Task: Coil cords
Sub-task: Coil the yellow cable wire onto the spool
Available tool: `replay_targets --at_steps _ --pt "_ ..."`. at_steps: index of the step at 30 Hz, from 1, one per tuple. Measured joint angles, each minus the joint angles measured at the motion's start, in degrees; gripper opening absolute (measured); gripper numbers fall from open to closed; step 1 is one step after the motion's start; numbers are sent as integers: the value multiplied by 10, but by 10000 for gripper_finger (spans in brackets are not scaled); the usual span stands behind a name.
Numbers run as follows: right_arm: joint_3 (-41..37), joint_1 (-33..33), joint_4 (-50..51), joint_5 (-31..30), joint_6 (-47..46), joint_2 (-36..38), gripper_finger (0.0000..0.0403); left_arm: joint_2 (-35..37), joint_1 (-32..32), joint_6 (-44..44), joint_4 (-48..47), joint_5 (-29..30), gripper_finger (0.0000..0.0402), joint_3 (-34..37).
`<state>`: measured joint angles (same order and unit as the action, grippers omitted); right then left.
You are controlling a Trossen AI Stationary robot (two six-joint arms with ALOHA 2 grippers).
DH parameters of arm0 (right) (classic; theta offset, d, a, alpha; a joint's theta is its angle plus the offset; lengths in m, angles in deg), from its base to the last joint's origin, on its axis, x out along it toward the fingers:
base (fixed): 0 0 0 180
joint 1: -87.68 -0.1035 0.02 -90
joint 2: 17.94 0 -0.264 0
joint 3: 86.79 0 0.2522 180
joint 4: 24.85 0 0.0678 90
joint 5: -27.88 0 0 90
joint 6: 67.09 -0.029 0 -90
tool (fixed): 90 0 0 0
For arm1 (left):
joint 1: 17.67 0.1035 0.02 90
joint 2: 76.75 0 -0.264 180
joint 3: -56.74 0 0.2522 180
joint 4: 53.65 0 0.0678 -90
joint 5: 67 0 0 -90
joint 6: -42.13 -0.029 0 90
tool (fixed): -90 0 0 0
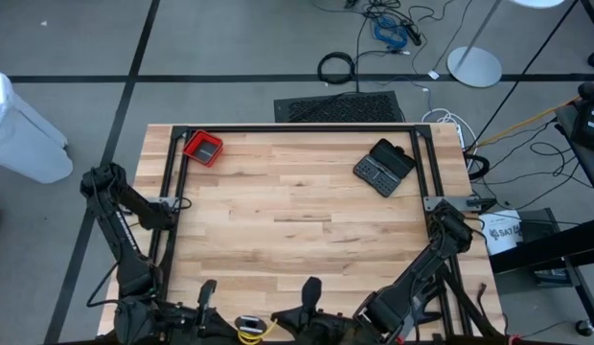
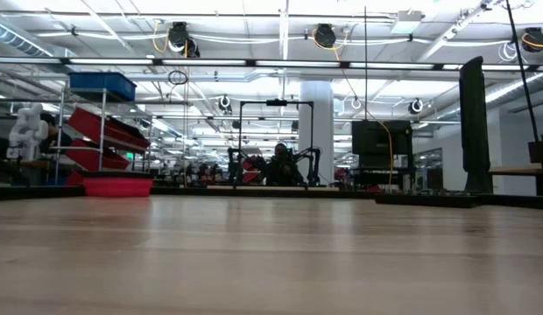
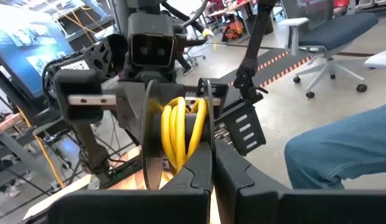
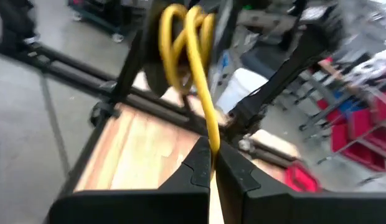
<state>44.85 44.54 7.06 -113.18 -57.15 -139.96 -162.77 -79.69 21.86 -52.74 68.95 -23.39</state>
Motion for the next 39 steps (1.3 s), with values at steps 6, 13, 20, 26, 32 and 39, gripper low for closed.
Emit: replay_targets --at_steps 6,13,20,26,32,39 --pt "0 15 38 35 -37 0 0 0 1 0 1 -1 2 0" --pt "0 19 43 60 -61 0 12 0 2 -1 2 -3 2 0" --pt "0 18 64 110 -58 0 44 0 1 -2 10 -6 2 0" --pt "0 12 80 110 -57 0 82 0 1 -1 9 -5 2 0" --pt "0 -2 99 109 -50 12 114 0 1 0 6 -22 2 0" --pt "0 -30 199 113 -140 52 125 0 0 0 15 -55 2 0"
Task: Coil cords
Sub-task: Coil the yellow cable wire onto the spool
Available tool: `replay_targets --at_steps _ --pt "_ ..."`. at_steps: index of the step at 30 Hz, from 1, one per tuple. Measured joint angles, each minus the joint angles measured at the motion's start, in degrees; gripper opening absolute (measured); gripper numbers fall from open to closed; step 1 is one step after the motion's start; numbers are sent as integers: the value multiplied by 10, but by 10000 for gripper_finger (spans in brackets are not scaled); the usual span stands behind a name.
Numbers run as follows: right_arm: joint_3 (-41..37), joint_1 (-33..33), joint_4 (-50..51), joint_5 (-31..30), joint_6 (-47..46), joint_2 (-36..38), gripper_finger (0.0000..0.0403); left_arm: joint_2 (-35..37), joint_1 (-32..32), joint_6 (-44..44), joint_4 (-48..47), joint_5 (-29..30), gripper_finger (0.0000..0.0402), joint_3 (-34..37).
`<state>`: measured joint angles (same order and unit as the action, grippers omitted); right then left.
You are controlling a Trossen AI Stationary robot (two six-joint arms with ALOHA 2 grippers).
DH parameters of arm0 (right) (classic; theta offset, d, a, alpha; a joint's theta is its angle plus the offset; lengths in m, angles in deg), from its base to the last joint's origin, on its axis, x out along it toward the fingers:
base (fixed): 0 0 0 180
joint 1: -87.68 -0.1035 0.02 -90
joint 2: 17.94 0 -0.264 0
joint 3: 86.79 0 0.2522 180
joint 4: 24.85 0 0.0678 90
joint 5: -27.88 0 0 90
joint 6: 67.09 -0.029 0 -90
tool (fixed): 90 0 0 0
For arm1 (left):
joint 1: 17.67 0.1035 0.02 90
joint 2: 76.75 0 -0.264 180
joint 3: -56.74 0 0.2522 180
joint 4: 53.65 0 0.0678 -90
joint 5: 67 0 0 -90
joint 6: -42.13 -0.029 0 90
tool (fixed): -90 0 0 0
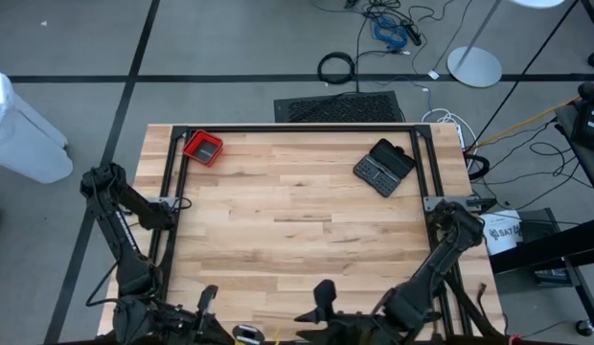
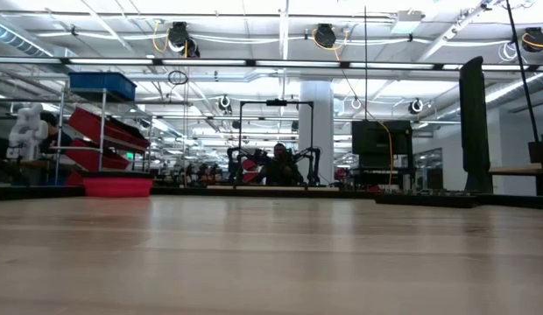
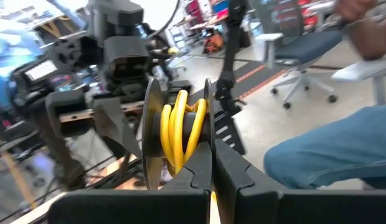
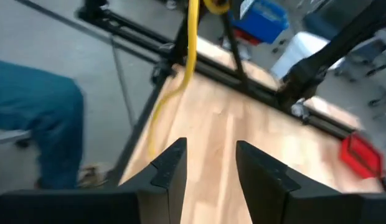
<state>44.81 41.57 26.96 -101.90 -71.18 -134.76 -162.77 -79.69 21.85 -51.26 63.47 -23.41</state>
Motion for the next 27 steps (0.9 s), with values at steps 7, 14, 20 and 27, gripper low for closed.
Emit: replay_targets --at_steps 7,14,20,27 --pt "0 -7 19 91 20 12 125 0 0 34 7 -111 2 -9" --pt "0 28 -56 213 43 -12 125 0 1 75 10 -241 2 -23" --pt "0 59 -192 339 82 -60 125 0 2 74 1 -242 2 -23" --pt "0 96 -226 348 65 -95 126 0 0 62 0 -241 2 -23"
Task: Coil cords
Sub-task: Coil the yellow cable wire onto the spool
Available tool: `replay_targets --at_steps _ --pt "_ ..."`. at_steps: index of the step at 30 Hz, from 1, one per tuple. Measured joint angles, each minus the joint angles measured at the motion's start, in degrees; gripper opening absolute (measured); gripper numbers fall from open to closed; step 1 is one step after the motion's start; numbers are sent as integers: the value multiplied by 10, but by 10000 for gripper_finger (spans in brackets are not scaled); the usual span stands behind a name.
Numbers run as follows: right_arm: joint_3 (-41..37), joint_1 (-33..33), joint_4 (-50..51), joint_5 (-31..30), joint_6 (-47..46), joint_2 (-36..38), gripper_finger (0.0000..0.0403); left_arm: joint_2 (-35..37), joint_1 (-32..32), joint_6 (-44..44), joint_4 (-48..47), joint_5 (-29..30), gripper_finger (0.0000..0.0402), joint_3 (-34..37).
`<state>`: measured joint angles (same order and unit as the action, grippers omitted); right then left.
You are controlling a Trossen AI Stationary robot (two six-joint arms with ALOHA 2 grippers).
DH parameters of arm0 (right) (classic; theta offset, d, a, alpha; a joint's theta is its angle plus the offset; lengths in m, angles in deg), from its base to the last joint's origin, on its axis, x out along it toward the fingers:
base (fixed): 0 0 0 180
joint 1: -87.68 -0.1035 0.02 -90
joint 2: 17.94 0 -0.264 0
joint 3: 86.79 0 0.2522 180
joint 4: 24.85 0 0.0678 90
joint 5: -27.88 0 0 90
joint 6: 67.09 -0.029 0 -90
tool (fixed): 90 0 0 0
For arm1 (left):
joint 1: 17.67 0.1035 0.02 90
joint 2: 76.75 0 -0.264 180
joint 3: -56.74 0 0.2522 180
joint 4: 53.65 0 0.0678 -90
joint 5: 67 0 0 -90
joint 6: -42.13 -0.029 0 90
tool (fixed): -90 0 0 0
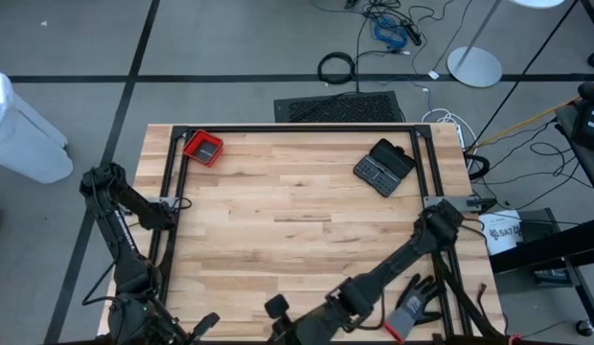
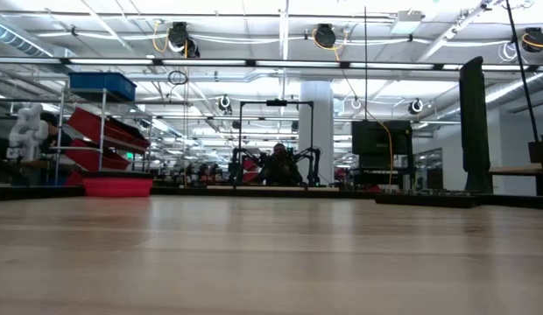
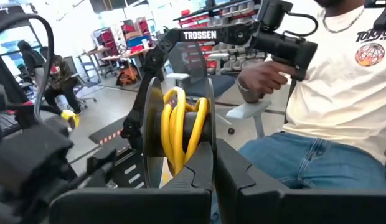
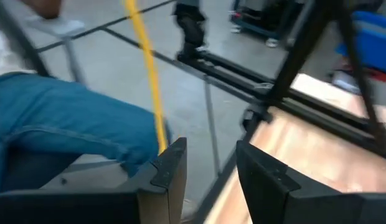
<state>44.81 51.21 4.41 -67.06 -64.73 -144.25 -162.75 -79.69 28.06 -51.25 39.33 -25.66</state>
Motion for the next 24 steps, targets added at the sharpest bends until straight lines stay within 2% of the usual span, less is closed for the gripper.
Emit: replay_targets --at_steps 10,24 --pt "0 9 -69 102 -2 -39 126 0 0 -2 -2 3 2 0" --pt "0 23 -114 109 -14 -76 126 0 -1 -3 -6 26 2 0"
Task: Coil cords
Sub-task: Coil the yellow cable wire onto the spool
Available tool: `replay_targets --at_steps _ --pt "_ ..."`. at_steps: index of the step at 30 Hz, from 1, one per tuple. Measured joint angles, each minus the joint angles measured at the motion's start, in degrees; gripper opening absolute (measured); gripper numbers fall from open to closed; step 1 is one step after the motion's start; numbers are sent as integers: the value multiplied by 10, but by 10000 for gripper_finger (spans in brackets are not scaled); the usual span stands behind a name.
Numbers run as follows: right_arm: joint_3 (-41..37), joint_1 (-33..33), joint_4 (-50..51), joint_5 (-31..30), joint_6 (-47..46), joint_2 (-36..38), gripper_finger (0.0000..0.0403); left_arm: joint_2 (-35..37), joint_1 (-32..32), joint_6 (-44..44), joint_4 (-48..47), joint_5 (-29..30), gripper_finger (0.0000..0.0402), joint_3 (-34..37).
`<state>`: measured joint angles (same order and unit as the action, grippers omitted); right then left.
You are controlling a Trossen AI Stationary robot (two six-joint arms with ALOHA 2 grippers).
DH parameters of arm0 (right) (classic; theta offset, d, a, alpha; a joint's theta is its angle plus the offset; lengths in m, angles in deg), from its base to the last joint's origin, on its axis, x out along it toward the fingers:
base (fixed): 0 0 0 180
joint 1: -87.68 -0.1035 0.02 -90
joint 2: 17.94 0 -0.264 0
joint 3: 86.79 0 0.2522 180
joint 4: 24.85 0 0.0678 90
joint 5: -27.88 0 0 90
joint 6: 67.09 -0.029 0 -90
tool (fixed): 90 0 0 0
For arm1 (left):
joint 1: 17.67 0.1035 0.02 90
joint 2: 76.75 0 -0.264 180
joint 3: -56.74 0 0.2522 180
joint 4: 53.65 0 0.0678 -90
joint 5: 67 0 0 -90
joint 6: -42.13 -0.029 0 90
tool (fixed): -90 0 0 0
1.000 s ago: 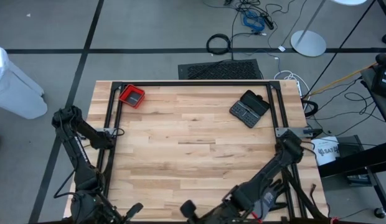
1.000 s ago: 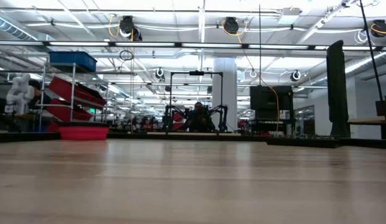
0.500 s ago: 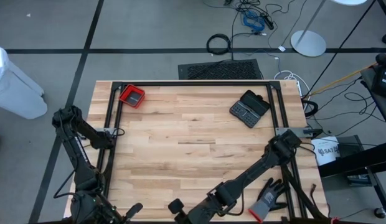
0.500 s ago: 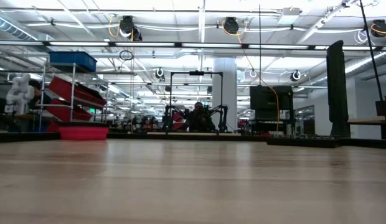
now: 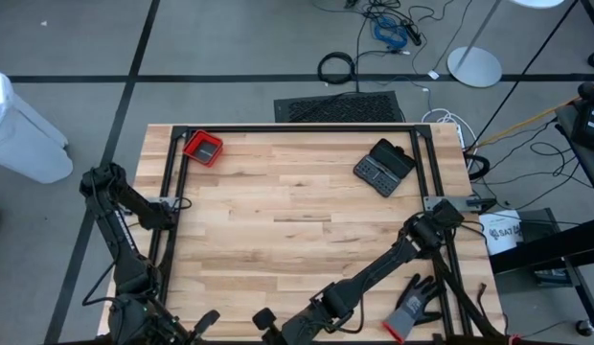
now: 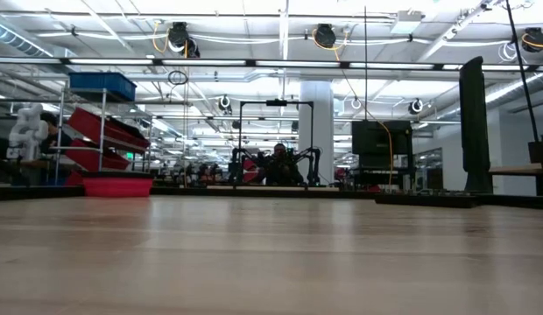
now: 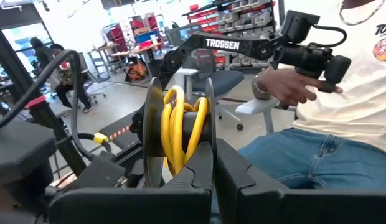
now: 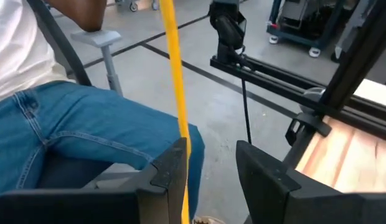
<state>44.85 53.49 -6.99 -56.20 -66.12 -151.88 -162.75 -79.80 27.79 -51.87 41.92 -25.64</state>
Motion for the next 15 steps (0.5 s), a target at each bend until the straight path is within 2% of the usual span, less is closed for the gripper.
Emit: replay_targets --at_steps 5,15 --pt "0 1 0 0 -2 -1 135 0 -4 -1 -2 9 2 0" --pt "0 0 9 5 -28 -1 201 0 -4 -1 -3 12 2 0"
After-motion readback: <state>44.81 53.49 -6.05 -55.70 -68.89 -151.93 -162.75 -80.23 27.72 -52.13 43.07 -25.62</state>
